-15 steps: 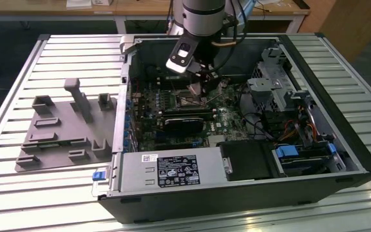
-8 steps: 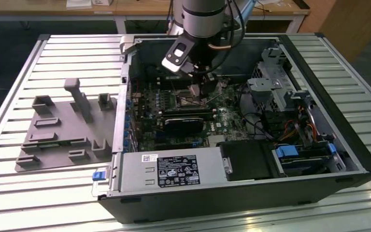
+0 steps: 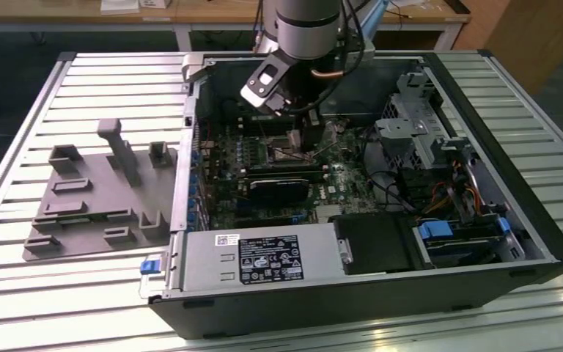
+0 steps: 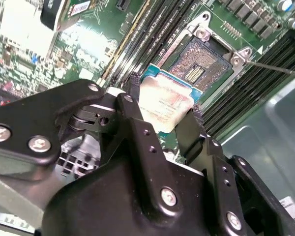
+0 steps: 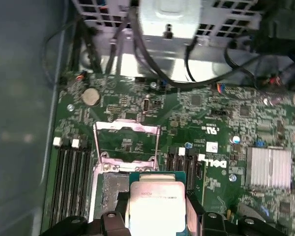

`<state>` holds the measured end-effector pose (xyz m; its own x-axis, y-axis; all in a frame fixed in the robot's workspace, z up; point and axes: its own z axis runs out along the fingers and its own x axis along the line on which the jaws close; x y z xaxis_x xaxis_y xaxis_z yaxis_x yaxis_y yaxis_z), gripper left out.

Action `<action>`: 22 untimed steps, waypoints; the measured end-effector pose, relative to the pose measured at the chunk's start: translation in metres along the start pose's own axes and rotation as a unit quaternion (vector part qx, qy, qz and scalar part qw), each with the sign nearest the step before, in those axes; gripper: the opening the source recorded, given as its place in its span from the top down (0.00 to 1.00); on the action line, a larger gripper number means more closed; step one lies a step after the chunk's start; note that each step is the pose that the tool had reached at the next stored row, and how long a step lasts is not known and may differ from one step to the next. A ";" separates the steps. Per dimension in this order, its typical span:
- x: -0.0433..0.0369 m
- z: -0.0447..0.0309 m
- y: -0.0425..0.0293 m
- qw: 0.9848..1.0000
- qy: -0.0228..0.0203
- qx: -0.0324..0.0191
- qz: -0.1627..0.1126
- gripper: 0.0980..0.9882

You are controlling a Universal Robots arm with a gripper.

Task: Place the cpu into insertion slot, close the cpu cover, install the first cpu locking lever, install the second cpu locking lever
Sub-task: 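Place the cpu into insertion slot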

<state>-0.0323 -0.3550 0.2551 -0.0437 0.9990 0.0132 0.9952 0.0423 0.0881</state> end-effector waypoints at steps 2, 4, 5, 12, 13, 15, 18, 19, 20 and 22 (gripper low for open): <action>0.0001 0.0007 -0.0003 1.000 -0.001 0.000 0.014 0.51; 0.0006 0.0012 -0.0012 1.000 -0.002 0.000 0.023 0.51; 0.0015 0.0016 -0.0018 1.000 -0.002 -0.001 0.025 0.51; 0.0120 0.0051 -0.0063 1.000 -0.002 -0.004 0.028 0.51; 0.0141 0.0059 -0.0072 1.000 -0.002 -0.005 0.028 0.51; 0.0184 0.0077 -0.0092 1.000 -0.002 -0.007 0.028 0.51; 0.0234 0.0109 -0.0120 1.000 -0.002 -0.010 0.028 0.51; 0.0247 0.0120 -0.0131 1.000 -0.002 -0.010 0.028 0.51; 0.0259 0.0132 -0.0142 1.000 -0.002 -0.011 0.028 0.51; 0.0284 0.0156 -0.0162 1.000 -0.002 -0.012 0.028 0.51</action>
<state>-0.0483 -0.3270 0.2385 0.0125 0.9998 0.0149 0.9936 -0.0141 0.1122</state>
